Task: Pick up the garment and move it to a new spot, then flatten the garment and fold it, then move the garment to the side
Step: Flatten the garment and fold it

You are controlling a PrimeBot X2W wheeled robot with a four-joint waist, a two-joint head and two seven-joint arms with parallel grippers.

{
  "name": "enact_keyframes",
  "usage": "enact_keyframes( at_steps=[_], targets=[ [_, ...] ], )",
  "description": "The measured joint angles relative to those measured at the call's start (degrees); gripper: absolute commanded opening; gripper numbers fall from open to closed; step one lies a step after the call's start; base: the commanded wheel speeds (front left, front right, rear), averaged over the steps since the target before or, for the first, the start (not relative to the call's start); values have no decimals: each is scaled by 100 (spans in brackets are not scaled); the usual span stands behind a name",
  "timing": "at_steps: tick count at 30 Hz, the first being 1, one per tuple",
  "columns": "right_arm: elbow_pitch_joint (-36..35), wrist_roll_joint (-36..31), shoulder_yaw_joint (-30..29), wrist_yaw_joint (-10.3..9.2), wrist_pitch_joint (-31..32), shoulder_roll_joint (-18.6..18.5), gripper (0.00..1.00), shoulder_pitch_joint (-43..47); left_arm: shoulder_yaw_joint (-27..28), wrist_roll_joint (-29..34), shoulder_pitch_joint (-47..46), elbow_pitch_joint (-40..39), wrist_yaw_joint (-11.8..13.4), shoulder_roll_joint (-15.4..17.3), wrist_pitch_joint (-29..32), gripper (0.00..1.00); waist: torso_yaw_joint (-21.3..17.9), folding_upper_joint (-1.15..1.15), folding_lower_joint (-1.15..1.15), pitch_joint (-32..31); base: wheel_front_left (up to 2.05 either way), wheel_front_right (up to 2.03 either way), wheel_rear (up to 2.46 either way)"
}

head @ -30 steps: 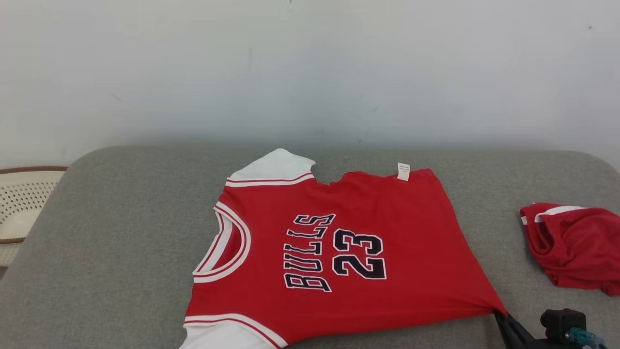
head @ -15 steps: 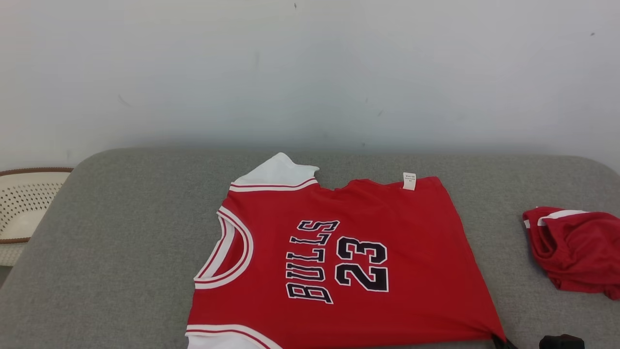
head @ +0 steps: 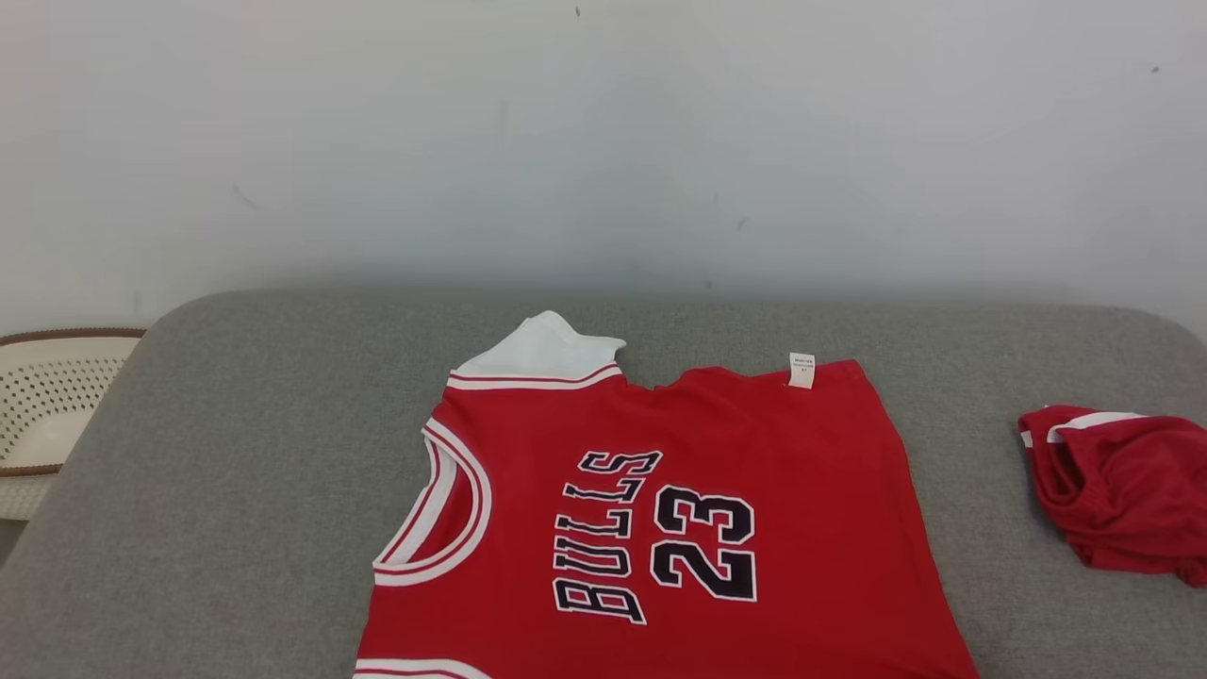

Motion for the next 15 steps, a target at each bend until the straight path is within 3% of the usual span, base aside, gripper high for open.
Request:
enact_keyframes(
  at_steps=[7,15],
  targets=[
    [-25,3,25,0,-1,10,0,160,-7,-34,68,-153,-54,2,1,0,-27,0,0,-38,0,0,0],
    [40,-182,-413,0,-1,199,0,-315,-58,170,-625,-847,-138,11,0,0,-26,0,0,209,0,0,0]
  ],
)
